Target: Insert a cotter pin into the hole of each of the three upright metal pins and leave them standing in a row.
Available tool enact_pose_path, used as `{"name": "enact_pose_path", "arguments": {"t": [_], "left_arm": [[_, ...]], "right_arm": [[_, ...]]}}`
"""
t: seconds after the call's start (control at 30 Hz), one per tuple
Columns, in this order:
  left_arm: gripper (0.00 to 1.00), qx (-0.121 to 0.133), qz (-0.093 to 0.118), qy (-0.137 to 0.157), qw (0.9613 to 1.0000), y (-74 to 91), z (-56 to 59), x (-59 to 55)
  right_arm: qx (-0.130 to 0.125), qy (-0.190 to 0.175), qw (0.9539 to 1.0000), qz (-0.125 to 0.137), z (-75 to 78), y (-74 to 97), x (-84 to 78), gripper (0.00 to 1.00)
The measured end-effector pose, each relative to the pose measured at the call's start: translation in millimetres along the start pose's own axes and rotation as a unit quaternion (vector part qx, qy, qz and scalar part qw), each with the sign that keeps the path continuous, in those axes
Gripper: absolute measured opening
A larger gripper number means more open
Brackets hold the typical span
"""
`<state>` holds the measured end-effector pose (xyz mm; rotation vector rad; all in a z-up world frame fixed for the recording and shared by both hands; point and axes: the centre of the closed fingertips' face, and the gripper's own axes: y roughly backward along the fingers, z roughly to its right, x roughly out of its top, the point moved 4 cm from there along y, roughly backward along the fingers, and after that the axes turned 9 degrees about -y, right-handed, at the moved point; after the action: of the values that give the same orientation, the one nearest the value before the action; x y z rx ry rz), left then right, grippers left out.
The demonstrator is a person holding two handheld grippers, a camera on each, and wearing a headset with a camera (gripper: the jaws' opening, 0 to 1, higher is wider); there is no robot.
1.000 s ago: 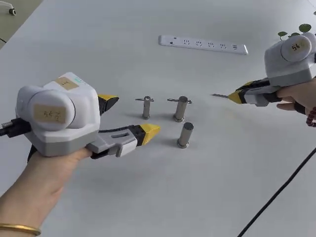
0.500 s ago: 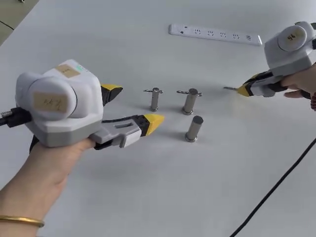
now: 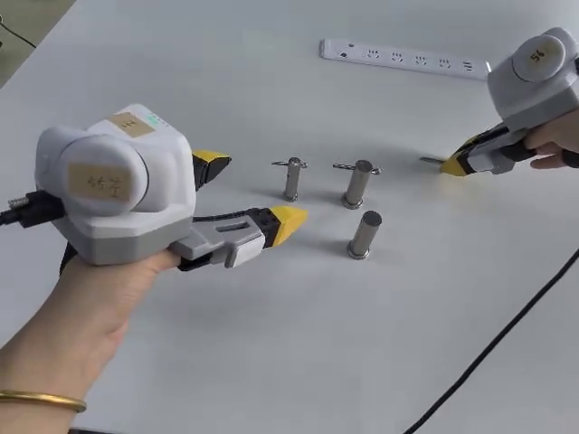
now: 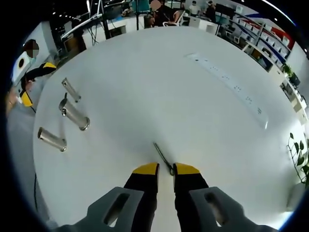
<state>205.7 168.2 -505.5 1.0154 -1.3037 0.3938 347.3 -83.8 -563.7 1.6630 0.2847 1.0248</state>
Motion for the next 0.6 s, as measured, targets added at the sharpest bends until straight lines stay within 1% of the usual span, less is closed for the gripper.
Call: {"name": "enact_pose_path", "arguments": {"t": [0.1, 0.17, 0.23, 0.3, 0.5, 0.6], "left_arm": [[0.61, -0.004, 0.001, -0.002, 1.0, -0.3, 1.1, 0.6], [0.61, -0.007, 0.002, -0.005, 1.0, -0.7, 2.2, 1.7], [0.61, -0.011, 0.003, -0.007, 0.9999, -1.2, 3.7, 2.7], [0.61, -0.013, 0.003, -0.009, 0.9999, -1.4, 4.3, 3.0], [0.61, -0.015, 0.002, -0.012, 0.9998, -1.3, 4.1, 3.5], [0.61, -0.018, 0.001, -0.013, 0.9998, -1.5, 5.1, 3.3]], "right_arm": [[0.007, -0.002, 1.0, -0.004, -1.9, 0.3, 0.1, 0.06], [0.006, 0.002, 0.9999, -0.011, -3.1, 1.0, 0.8, 0.06], [0.005, 0.013, 0.9997, -0.019, -6.4, 1.9, 1.0, 0.05], [0.006, 0.022, 0.9995, -0.022, -1.4, -1.6, 1.9, 0.03], [-0.001, 0.041, 0.9985, -0.037, -3.4, -2.2, 2.1, 0.0], [-0.008, 0.062, 0.997, -0.046, -3.5, -2.2, 2.4, 0.0]]}}
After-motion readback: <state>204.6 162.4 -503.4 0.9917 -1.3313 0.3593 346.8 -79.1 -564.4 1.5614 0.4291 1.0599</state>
